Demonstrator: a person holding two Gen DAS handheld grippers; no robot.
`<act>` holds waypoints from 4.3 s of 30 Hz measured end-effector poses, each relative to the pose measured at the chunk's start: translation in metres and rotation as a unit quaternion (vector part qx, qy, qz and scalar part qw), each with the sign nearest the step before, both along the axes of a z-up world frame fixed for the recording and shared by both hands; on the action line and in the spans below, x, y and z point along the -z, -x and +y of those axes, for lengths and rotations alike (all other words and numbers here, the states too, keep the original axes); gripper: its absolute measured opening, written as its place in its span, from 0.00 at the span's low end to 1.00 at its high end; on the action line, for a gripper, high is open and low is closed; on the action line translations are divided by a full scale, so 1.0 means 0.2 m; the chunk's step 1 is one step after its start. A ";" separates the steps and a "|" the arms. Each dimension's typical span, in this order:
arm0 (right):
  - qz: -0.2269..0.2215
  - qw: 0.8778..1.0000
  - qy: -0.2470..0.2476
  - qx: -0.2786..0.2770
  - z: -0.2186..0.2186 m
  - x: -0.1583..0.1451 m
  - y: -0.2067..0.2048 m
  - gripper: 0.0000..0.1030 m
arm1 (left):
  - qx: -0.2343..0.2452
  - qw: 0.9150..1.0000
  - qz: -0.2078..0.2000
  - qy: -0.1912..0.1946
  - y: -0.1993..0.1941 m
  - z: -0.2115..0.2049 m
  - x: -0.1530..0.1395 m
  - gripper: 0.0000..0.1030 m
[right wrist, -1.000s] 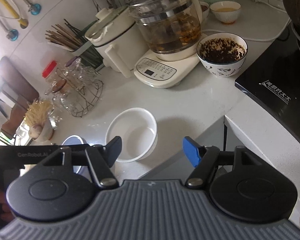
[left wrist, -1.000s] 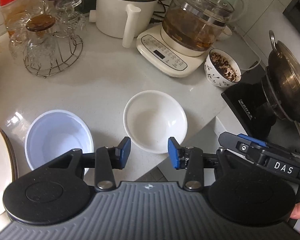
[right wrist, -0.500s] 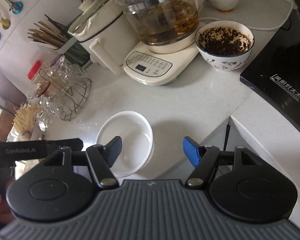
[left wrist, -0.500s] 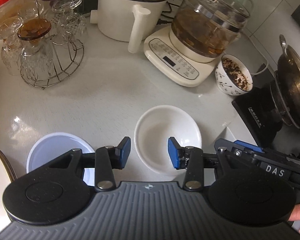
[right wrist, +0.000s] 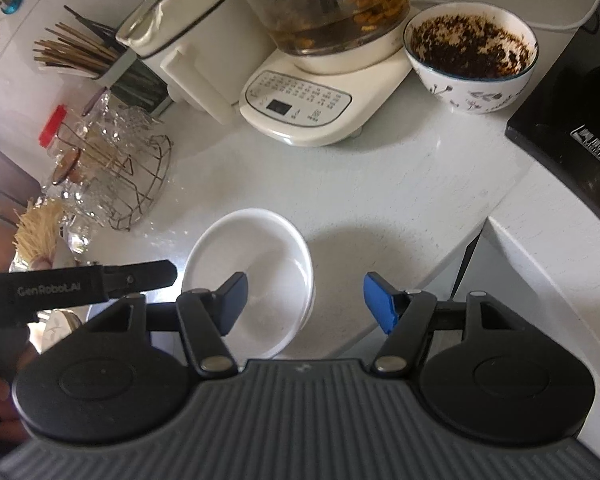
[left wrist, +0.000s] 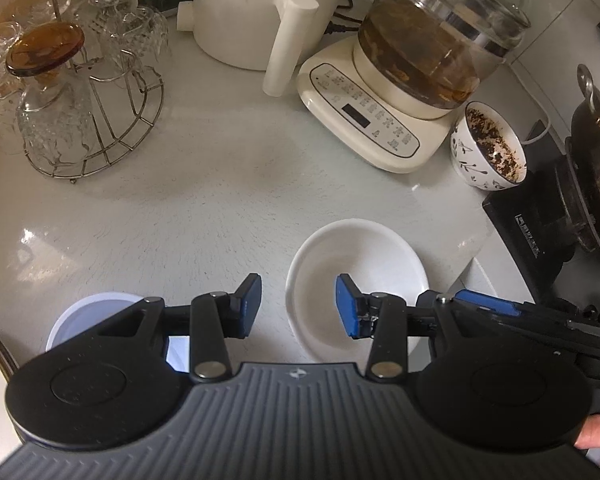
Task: Organize plates and bowls
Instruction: 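Close both grippers on the rim of the white ceramic bowl, then lift the white ceramic bowl with both grippers and carry it over the plastic bowls, then lower the ceramic bowl into the nested plastic bowls and open both grippers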
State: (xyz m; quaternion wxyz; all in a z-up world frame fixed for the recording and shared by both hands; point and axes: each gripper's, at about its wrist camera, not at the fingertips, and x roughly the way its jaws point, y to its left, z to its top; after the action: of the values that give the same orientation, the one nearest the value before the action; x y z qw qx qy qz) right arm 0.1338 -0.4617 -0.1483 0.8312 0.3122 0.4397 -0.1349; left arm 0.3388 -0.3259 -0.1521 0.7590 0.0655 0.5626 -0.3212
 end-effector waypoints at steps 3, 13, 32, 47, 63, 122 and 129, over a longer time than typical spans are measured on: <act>0.007 1.000 -0.006 0.001 0.00 0.02 -0.01 0.61 | 0.001 1.000 0.002 -0.004 -0.02 0.00 0.02 0.45; 0.035 0.999 -0.026 0.004 0.02 0.10 -0.06 0.37 | 0.014 1.000 0.010 0.001 -0.05 -0.03 0.05 0.45; 0.035 0.999 -0.023 0.023 -0.01 0.11 -0.04 0.09 | 0.020 0.999 0.036 0.005 -0.05 -0.06 0.14 0.17; 0.006 1.000 -0.025 0.008 -0.03 0.03 0.05 0.09 | 0.007 0.999 0.024 0.026 0.06 -0.05 0.05 0.17; -0.065 0.997 -0.005 -0.035 0.07 -0.25 0.16 0.11 | -0.060 0.996 -0.024 0.066 0.23 0.13 -0.25 0.18; -0.030 0.989 0.040 -0.137 0.81 -0.07 -0.33 0.12 | -0.158 0.986 0.004 0.046 0.04 1.05 -0.06 0.18; -0.029 0.992 0.039 -0.117 0.76 -0.08 -0.33 0.42 | -0.166 0.985 -0.001 0.048 0.04 1.07 -0.07 0.45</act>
State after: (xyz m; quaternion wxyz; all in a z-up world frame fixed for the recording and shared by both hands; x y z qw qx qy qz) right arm 0.1996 -0.3099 -0.1330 0.8651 0.2299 0.4434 -0.0449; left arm 0.3317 -0.1112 -0.1383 0.8043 -0.0653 0.5491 -0.2175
